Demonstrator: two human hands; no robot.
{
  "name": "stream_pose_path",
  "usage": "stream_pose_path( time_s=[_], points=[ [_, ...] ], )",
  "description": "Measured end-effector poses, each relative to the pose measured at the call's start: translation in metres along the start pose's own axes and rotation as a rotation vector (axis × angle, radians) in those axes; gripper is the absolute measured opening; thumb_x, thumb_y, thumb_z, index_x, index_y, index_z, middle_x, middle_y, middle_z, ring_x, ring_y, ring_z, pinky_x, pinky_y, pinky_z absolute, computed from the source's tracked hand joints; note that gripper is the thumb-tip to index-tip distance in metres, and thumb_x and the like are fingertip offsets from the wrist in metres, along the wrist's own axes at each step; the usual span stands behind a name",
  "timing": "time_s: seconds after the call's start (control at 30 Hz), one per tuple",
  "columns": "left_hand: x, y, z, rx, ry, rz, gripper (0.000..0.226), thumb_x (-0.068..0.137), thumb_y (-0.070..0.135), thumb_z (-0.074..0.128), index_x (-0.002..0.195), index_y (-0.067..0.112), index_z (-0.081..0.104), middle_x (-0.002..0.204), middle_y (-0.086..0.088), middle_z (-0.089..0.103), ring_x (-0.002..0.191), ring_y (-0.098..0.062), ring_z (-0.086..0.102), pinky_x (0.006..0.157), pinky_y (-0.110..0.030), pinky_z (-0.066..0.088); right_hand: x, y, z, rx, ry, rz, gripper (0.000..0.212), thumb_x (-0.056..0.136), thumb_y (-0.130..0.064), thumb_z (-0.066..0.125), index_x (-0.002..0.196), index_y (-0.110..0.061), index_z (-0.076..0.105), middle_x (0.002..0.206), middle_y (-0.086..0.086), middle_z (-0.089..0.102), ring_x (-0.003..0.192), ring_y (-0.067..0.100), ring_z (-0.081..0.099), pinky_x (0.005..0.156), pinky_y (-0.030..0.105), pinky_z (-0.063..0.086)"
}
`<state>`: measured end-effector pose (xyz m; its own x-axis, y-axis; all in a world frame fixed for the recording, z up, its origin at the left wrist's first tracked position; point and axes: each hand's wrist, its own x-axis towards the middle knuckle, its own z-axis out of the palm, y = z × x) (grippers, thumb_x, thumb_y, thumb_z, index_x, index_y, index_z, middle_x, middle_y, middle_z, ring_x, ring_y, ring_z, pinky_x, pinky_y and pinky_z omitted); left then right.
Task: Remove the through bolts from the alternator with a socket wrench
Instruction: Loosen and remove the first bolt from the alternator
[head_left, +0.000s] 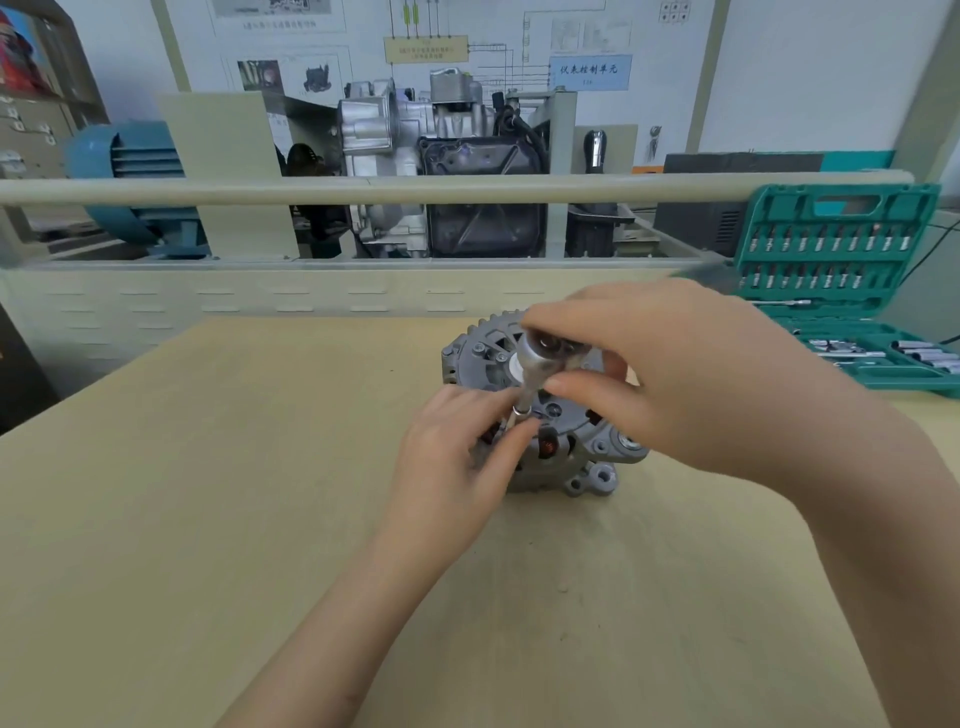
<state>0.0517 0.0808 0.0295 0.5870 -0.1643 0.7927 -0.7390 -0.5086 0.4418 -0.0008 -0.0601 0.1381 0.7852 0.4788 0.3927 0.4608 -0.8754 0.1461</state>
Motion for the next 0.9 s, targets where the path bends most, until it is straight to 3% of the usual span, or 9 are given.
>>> stream_pose_path(
  time_s=[0.1,0.2,0.27,0.33,0.4,0.5,0.67,0.77,0.9],
  points=[
    [0.0011,-0.0004,-0.0006,0.035,0.052,-0.041,0.016,0.076,0.030,0.062,0.069,0.016,0.064,0.060,0.021,0.046,0.067,-0.007,0.042,0.066,-0.017,0.034,0.0005,-0.0024,-0.0007,0.002,0.007,0.011,0.035,0.085,-0.045,0.032,0.113,-0.032,0.048,0.090,-0.015,0.052,0.081,0.011,0.047,0.056,0.026,0.036],
    [0.0037,0.0038,0.0015,0.092,0.098,-0.071,0.015,0.069,0.030,0.068,0.062,0.020,0.060,0.057,0.024,0.041,0.064,-0.007,0.037,0.061,-0.025,0.032,0.0002,-0.0036,-0.0020,-0.055,0.080,0.075,0.054,0.069,-0.063,0.021,0.099,-0.031,0.052,0.086,-0.011,0.059,0.074,0.010,0.052,0.049,0.019,0.029],
    [0.0048,0.0056,0.0028,0.116,0.113,-0.076,0.018,0.067,0.031,0.069,0.060,0.017,0.060,0.057,0.024,0.041,0.061,-0.005,0.035,0.060,-0.026,0.032,-0.0007,-0.0048,-0.0007,-0.089,0.090,0.076,0.054,0.066,-0.064,0.018,0.090,-0.027,0.050,0.073,-0.009,0.053,0.060,0.007,0.042,0.045,0.020,0.022],
    [0.0044,0.0043,0.0024,0.104,0.098,-0.083,0.017,0.067,0.031,0.068,0.064,0.015,0.062,0.059,0.025,0.042,0.064,-0.004,0.036,0.061,-0.024,0.033,-0.0009,-0.0038,0.0010,-0.089,0.101,0.019,0.047,0.069,-0.059,0.019,0.090,-0.028,0.048,0.070,-0.010,0.046,0.064,0.011,0.041,0.046,0.023,0.024],
    [0.0027,0.0028,0.0001,0.072,0.027,-0.063,0.016,0.072,0.030,0.065,0.075,0.015,0.068,0.062,0.025,0.044,0.069,-0.002,0.038,0.065,-0.021,0.033,0.0005,-0.0005,0.0012,-0.056,0.071,-0.050,0.043,0.073,-0.052,0.021,0.091,-0.025,0.050,0.077,-0.009,0.052,0.082,0.014,0.044,0.058,0.029,0.030],
    [0.0015,0.0016,-0.0036,-0.061,-0.028,-0.099,0.016,0.074,0.026,0.062,0.082,0.014,0.070,0.064,0.023,0.050,0.078,0.001,0.045,0.070,-0.010,0.033,0.0050,0.0030,-0.0006,0.019,-0.019,-0.117,0.045,0.077,-0.044,0.025,0.105,-0.027,0.056,0.098,-0.014,0.061,0.100,0.011,0.042,0.077,0.025,0.021],
    [0.0033,0.0036,0.0002,0.001,0.097,-0.162,0.010,0.064,0.032,0.072,0.064,0.030,0.061,0.056,0.024,0.048,0.078,0.013,0.041,0.071,-0.023,0.034,0.0062,0.0020,0.0016,-0.045,0.038,-0.049,0.052,0.073,-0.056,0.027,0.101,-0.028,0.061,0.077,-0.012,0.058,0.080,0.012,0.048,0.094,0.023,0.013],
    [0.0055,0.0078,0.0040,0.107,0.146,-0.128,0.019,0.061,0.034,0.071,0.061,0.016,0.064,0.056,0.027,0.035,0.077,0.019,0.037,0.066,-0.021,0.031,0.0052,-0.0012,0.0016,-0.112,0.064,0.022,0.059,0.070,-0.063,0.021,0.088,-0.022,0.059,0.063,-0.009,0.052,0.066,0.017,0.048,0.084,0.024,0.018],
    [0.0042,0.0021,-0.0011,0.016,0.015,-0.106,0.013,0.068,0.031,0.067,0.073,0.019,0.067,0.062,0.024,0.048,0.076,0.007,0.043,0.067,-0.012,0.034,0.0045,-0.0011,0.0007,-0.112,0.024,-0.055,0.048,0.075,-0.052,0.016,0.093,-0.026,0.051,0.075,-0.011,0.052,0.072,0.013,0.038,0.073,0.025,0.015]
  ],
)
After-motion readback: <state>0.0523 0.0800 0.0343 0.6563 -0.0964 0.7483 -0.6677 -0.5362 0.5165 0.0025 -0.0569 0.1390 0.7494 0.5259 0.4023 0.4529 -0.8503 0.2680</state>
